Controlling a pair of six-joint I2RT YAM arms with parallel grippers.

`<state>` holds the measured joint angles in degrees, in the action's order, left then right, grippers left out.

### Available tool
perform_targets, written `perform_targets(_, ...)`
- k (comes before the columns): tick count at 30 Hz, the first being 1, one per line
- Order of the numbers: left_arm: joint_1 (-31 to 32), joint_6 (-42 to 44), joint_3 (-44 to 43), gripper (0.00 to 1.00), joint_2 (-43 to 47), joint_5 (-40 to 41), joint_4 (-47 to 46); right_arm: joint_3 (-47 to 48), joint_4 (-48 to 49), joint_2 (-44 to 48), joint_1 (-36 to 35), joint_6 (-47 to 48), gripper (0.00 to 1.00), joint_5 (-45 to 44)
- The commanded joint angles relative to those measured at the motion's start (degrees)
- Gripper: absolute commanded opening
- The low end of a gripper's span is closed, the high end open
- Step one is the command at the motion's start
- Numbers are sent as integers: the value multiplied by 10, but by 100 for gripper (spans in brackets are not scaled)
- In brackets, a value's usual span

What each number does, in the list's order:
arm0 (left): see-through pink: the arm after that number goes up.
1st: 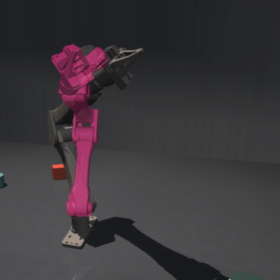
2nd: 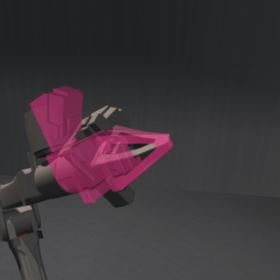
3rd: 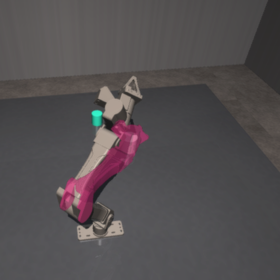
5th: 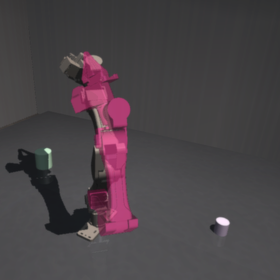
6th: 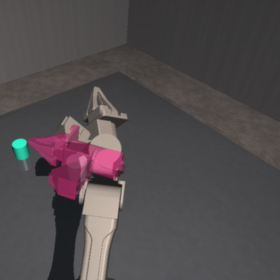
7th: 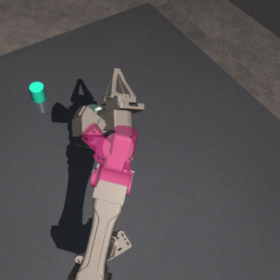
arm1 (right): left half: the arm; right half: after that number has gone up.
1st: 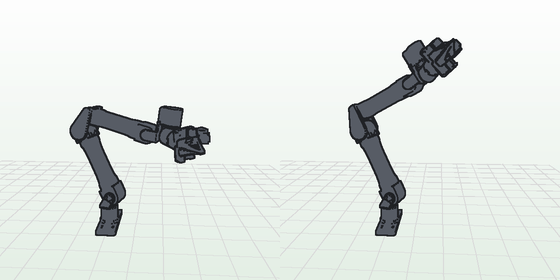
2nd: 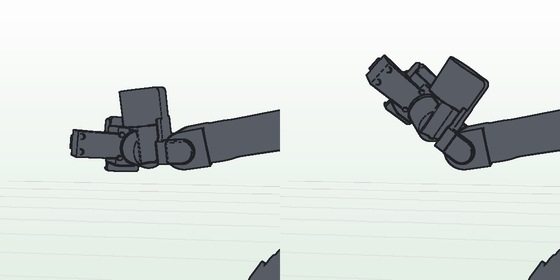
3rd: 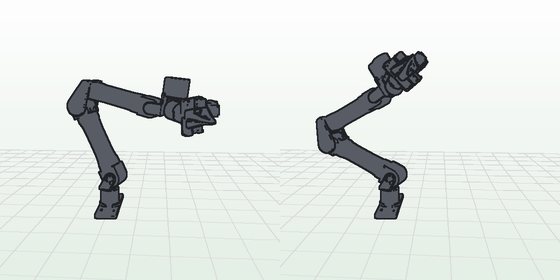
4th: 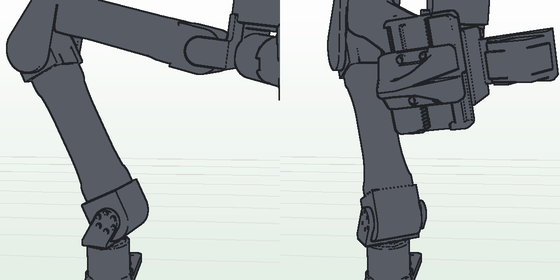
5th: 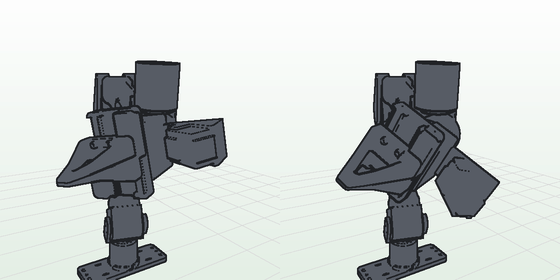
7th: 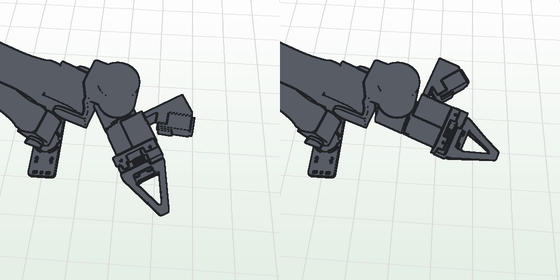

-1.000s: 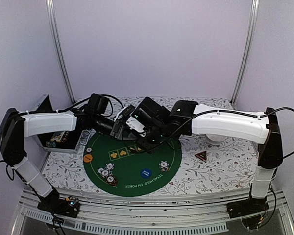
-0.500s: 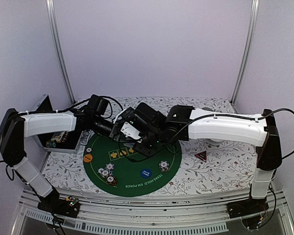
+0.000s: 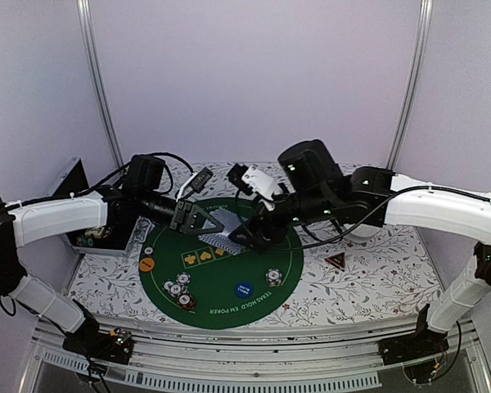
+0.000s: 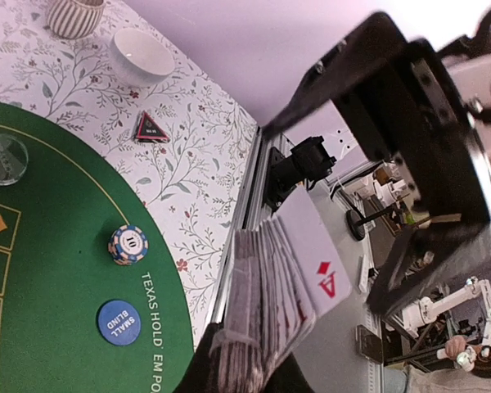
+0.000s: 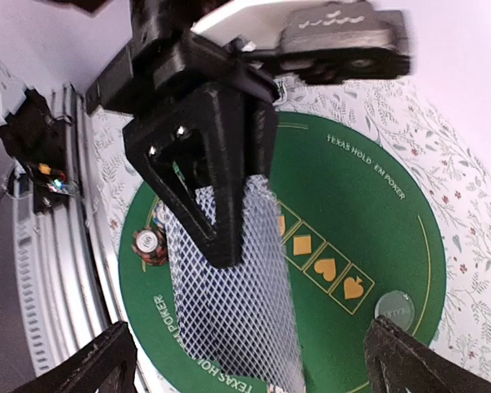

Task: Distribute texas hold em gaming equipment
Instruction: Pass from the right arm to the left, then pass from the left arm to the right

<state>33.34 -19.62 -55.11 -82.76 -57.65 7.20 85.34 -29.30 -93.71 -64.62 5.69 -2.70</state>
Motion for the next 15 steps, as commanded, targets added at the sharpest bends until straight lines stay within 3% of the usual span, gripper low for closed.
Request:
perform_targets(1,-6,0,15,0,41,-11,-53,-124,203,101,52,-102,99,187)
perform_targets(4,-6,-2,28,0,63,-10,-79,-220,340,132,58,-166,99,193)
perform_targets(6,-5,-7,34,0,76,-14,-98,-237,374,128,59,-196,98,187)
perform_targets(11,-5,-14,42,0,96,-18,-123,-247,435,95,60,-252,83,208)
perform_targets(15,-4,-21,45,0,95,-28,-127,-229,451,66,60,-260,65,235)
